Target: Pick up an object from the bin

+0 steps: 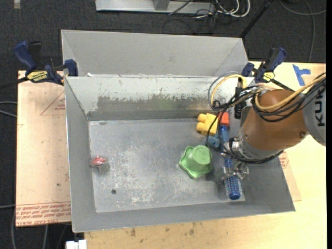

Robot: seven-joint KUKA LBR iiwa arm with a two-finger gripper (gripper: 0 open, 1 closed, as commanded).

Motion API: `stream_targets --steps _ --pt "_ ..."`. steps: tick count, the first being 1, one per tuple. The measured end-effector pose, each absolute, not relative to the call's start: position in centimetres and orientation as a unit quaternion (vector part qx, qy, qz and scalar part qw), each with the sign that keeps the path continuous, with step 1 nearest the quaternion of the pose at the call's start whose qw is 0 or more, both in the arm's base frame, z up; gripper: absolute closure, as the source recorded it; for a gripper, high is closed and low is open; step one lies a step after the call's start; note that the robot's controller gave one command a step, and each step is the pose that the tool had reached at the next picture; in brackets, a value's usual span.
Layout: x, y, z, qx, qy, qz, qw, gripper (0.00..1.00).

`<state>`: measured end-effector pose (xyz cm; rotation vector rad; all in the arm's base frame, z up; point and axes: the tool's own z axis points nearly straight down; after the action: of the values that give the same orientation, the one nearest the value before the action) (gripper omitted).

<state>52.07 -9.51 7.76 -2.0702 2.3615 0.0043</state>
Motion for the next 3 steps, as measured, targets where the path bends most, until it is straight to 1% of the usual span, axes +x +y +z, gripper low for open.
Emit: stream_targets --steps 1,2,3 --pt "52.0 -9.4 8.1 -0.658 0.753 0.001 0.000 1.00" --pt "52.2 -9.4 16.6 -0.656 0.754 -0.002 0.003 1.00" --pt "52.3 -9.3 18.7 -0.655 0.756 0.000 0.002 1.00"
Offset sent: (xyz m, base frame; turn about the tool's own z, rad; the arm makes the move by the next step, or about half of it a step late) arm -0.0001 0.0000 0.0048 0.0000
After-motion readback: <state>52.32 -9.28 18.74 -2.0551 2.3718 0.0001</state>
